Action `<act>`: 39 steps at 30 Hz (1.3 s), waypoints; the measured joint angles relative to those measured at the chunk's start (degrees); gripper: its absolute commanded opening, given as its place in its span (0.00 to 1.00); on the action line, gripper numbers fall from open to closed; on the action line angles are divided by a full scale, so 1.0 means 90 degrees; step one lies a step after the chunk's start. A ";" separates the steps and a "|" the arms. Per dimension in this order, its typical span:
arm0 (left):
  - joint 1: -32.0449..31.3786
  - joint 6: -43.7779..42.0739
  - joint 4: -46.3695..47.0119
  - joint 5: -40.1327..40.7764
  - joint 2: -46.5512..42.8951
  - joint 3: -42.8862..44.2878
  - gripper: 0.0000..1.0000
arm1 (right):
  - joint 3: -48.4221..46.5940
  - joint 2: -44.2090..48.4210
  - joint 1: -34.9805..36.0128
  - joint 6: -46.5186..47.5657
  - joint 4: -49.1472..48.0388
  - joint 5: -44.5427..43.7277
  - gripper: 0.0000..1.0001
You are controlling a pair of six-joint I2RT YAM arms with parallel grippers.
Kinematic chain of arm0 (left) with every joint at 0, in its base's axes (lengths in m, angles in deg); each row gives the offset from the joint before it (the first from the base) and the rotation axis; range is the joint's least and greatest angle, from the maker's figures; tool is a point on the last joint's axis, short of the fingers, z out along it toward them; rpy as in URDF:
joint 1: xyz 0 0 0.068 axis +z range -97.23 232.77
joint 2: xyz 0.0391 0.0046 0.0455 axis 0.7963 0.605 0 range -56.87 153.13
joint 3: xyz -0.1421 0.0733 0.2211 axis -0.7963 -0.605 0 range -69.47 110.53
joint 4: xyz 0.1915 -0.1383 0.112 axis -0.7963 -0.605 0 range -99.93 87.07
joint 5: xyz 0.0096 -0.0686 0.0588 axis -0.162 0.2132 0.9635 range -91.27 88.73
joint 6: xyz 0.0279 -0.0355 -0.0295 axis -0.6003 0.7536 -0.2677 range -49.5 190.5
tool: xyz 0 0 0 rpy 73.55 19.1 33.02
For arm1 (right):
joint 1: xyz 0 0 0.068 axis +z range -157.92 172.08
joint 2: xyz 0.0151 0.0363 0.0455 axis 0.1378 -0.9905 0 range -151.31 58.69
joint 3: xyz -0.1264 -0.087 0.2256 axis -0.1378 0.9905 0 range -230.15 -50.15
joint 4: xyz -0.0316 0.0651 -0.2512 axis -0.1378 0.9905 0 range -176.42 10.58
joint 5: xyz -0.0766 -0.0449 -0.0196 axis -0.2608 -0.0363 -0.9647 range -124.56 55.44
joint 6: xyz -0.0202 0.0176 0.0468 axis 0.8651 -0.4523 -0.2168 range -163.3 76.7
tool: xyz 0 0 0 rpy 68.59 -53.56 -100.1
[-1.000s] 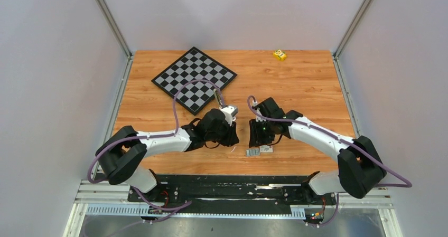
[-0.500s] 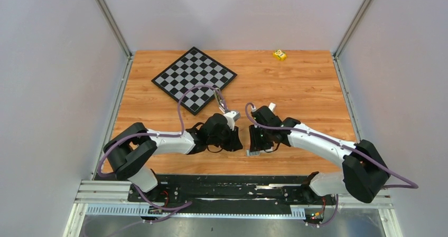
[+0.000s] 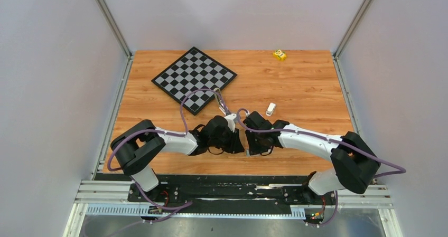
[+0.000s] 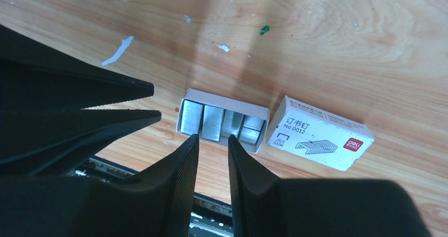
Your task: Load the staples into the stapler
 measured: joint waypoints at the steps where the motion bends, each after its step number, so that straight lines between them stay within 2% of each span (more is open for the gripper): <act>1: 0.0000 0.0017 0.0036 -0.0017 0.0029 -0.0010 0.23 | -0.0002 -0.0032 0.0017 -0.0010 -0.0015 -0.0053 0.30; 39: 0.0000 0.0095 0.0148 -0.0068 0.0066 -0.0051 0.23 | -0.0012 -0.0287 0.0306 -0.0189 -0.0243 -0.0668 0.25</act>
